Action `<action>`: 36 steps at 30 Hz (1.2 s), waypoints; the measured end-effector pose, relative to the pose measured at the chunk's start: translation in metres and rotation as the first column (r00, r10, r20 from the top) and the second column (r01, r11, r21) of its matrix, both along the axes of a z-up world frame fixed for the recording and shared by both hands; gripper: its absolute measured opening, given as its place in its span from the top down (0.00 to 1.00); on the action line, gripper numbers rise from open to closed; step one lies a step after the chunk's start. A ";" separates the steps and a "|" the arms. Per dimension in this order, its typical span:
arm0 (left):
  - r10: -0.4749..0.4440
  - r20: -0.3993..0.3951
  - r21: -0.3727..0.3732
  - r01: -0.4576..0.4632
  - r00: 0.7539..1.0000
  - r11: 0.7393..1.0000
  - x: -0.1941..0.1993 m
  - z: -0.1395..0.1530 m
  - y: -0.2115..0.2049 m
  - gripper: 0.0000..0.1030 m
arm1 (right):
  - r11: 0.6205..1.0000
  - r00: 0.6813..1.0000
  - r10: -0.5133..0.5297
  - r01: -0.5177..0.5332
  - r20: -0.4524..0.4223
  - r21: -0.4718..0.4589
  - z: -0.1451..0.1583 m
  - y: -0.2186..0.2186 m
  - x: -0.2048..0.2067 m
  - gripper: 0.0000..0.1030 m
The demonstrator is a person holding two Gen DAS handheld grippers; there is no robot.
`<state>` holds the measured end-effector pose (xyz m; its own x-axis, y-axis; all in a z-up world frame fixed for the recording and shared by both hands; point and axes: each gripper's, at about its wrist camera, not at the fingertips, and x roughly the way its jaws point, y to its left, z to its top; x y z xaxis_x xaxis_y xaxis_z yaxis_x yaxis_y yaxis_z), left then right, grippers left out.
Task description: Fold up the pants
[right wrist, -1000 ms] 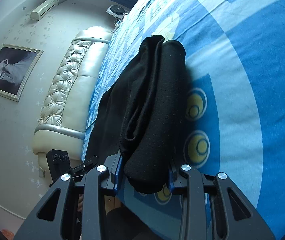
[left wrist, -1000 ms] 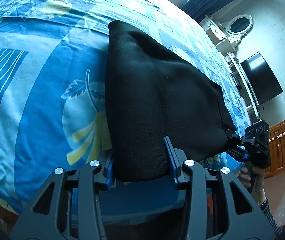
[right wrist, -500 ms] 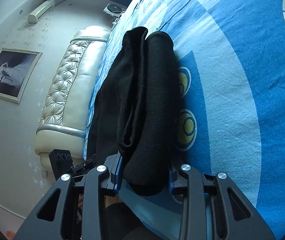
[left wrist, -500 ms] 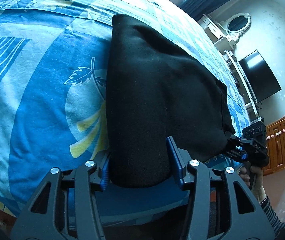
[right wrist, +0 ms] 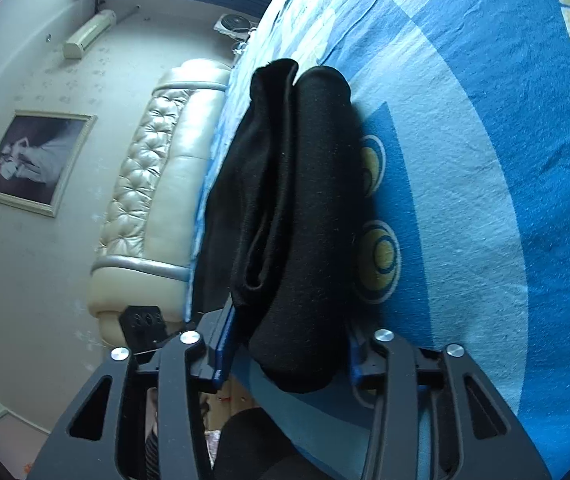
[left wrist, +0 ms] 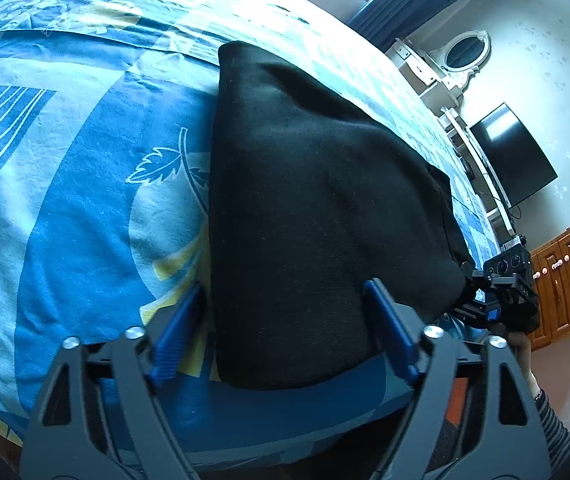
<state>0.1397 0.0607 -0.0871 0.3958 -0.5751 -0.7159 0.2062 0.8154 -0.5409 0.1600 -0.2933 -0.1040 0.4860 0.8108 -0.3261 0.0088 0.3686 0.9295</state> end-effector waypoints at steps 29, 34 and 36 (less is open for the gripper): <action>0.075 0.075 0.226 -0.091 0.994 0.970 -0.066 0.041 -0.013 0.07 | 0.980 0.990 -0.130 0.121 -0.049 -0.159 0.020 -0.015 -0.053 0.18; 0.075 0.161 0.253 -0.115 0.984 0.961 -0.085 0.063 -0.019 0.07 | 0.965 0.985 -0.160 0.143 -0.063 -0.221 0.022 -0.014 -0.063 0.18; 0.070 0.182 0.263 -0.117 0.981 0.958 -0.090 0.069 -0.022 0.07 | 0.959 0.982 -0.176 0.156 -0.065 -0.238 0.023 -0.014 -0.066 0.18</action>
